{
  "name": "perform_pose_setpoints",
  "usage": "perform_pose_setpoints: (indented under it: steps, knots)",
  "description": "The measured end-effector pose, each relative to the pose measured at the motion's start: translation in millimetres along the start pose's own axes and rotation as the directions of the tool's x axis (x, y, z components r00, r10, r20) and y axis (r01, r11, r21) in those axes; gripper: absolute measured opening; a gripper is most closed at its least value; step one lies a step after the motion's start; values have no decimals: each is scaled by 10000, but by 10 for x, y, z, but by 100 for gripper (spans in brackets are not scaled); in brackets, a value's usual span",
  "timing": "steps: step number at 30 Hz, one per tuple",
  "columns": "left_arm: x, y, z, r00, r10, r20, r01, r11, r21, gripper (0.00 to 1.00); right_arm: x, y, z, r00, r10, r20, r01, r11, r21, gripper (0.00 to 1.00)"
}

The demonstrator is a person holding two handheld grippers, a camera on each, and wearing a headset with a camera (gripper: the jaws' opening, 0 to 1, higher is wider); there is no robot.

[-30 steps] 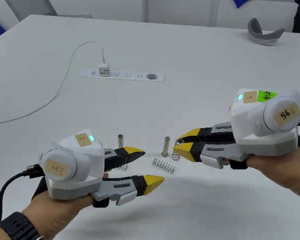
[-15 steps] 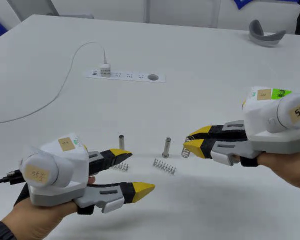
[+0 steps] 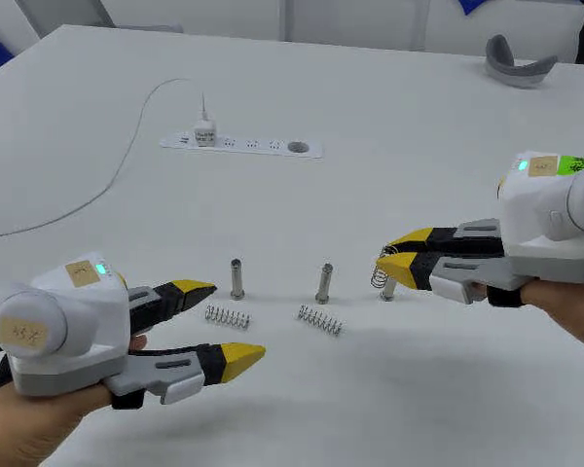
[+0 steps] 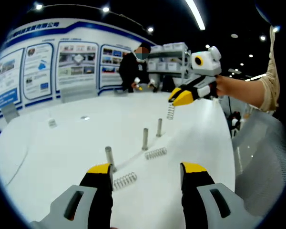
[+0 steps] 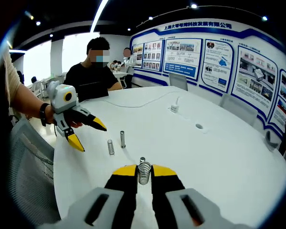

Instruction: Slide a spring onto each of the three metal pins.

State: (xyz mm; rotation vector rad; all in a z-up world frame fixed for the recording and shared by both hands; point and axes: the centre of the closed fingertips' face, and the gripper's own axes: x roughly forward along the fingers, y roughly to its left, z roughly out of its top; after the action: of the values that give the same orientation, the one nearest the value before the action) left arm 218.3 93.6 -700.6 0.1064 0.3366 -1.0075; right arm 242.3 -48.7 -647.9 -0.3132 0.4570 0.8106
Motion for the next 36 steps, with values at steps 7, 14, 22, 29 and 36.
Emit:
perform_pose_setpoints:
  steps: [7,14,22,29,36]
  knots:
    - [-54,85,-8,9997,238,5,-238,9997,-50,59,-42,-137,40,9993,-364,119,363,9993,91,12]
    - [-60,107,-27,9995,318,-55,-319,9994,-113,60,-4,-348,-21,9957,-921,-76,923,9955,207,12]
    - [-74,124,-20,9994,357,-44,-358,9993,-130,60,79,-464,-120,9927,-1177,-277,1190,9917,484,12]
    - [-92,140,-31,9992,403,-57,-404,9990,-176,60,151,-498,-211,9915,-1221,-447,1249,9900,660,12]
    - [-101,163,-39,9990,436,-78,-438,9988,-220,60,171,-513,-292,9900,-1274,-598,1317,9886,735,12]
